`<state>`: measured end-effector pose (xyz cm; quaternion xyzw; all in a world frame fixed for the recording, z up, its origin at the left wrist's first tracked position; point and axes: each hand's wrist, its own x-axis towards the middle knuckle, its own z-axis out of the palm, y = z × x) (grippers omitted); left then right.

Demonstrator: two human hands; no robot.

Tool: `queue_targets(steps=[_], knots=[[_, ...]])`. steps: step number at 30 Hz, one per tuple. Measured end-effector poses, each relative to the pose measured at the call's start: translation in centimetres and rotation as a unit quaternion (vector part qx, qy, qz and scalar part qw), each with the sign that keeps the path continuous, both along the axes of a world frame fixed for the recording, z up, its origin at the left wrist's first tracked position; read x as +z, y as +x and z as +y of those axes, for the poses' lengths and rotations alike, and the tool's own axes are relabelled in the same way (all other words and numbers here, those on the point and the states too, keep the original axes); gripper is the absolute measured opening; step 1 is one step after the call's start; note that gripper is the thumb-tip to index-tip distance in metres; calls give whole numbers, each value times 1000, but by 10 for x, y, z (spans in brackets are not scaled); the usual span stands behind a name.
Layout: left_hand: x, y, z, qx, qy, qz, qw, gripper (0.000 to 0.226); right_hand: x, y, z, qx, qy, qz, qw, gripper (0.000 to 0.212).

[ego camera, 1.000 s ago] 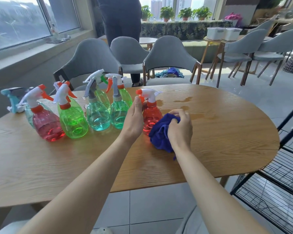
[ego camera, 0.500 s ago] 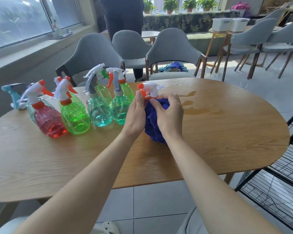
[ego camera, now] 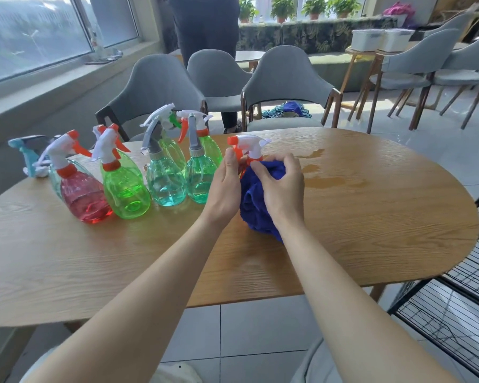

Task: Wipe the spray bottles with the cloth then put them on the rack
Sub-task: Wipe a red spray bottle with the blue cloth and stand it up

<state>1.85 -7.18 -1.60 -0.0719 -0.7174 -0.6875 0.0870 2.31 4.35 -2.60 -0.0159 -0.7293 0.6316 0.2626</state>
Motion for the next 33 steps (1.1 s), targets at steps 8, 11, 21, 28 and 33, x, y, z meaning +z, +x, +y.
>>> queue_targets(steps=[8, 11, 21, 28, 33], knots=[[-2, -1, 3, 21, -5, -8, 1000, 50, -3, 4, 24, -6, -79, -113, 990, 14], [-2, 1, 6, 32, -3, -6, 999, 45, -1, 12, 30, -7, -139, -125, 982, 18], [-7, 6, 15, 48, -46, 22, 998, 48, 14, 15, 7, 21, 47, 33, 998, 49], [-3, 8, 18, 31, -68, 23, 997, 30, -15, 20, 23, -11, 121, -76, 990, 26], [-2, 9, 18, 36, -89, 25, 995, 31, 3, 12, 35, -82, -177, -137, 971, 32]])
